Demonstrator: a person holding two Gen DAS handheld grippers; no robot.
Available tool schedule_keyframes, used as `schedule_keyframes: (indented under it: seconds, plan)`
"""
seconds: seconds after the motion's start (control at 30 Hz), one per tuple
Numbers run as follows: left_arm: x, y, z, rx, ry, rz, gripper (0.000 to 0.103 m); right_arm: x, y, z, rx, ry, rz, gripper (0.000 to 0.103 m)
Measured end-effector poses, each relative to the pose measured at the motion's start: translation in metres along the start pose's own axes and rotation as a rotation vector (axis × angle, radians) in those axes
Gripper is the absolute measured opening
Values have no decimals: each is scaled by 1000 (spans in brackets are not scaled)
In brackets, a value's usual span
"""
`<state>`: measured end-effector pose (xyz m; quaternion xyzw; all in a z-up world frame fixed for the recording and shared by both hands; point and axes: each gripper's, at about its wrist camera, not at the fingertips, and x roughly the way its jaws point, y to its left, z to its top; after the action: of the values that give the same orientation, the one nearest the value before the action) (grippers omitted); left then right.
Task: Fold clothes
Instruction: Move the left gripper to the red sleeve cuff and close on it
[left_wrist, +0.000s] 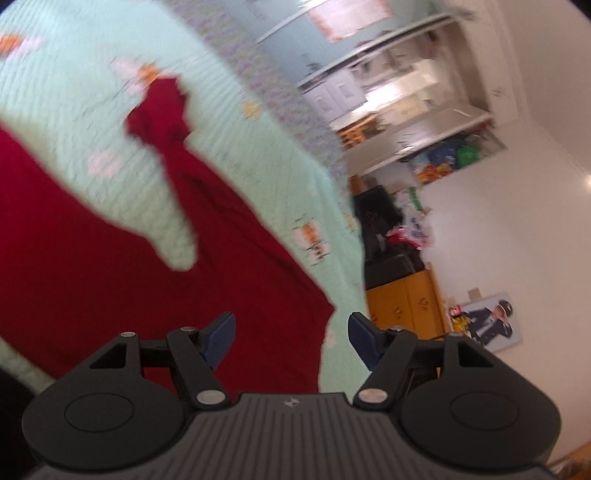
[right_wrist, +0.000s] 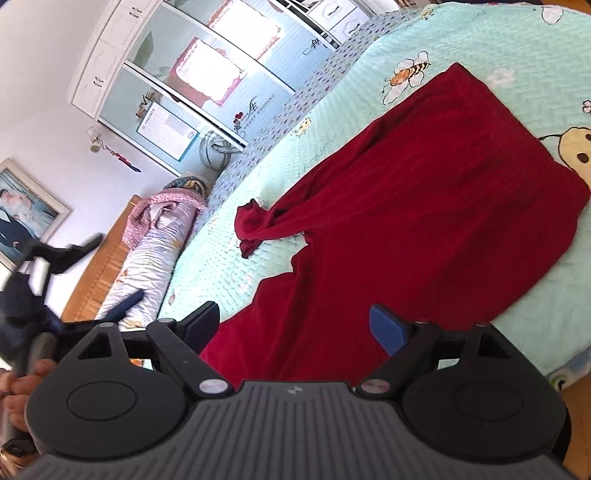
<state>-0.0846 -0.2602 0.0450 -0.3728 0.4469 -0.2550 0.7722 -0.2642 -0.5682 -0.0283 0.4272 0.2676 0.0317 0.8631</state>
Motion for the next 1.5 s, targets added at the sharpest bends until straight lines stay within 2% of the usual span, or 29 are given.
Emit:
schedule_keyframes:
  seconds: [0.07, 0.23, 0.6, 0.77, 0.8, 0.9, 1.0, 1.17, 1.27, 1.3, 1.33, 1.43, 1.5]
  plan:
    - [12, 18, 9, -19, 4, 24, 70, 1, -1, -1, -5, 5, -8, 89]
    - [26, 51, 41, -22, -45, 111, 70, 24, 0, 8, -40, -10, -33, 89]
    - [63, 97, 133, 27, -142, 291, 70, 106, 0, 13, -12, 28, 56, 89]
    - [105, 105, 168, 244, -178, 407, 70, 119, -15, 11, -18, 52, 37, 89]
    - [114, 109, 176, 255, -179, 411, 70, 120, -18, 11, -21, 49, 35, 89]
    - [132, 120, 191, 188, -181, 382, 70, 122, -27, 12, -15, 30, 27, 89]
    - [149, 119, 197, 200, -188, 408, 70, 119, -33, 11, 2, 16, 16, 89]
    - [163, 127, 205, 138, -196, 414, 70, 111, -36, 8, -6, 9, -2, 89]
    - [169, 126, 208, 170, -184, 416, 62, 110, -35, 7, -11, 11, -12, 89]
    - [172, 125, 209, 190, -172, 414, 50, 109, -35, 6, -12, 13, -15, 89]
    - [174, 125, 209, 200, -157, 410, 35, 109, -35, 6, -12, 14, -18, 89]
    - [175, 127, 209, 196, -140, 384, 23, 110, -34, 5, -14, 11, -25, 89]
    - [173, 128, 209, 182, -146, 369, 20, 110, -34, 4, -18, 13, -30, 89]
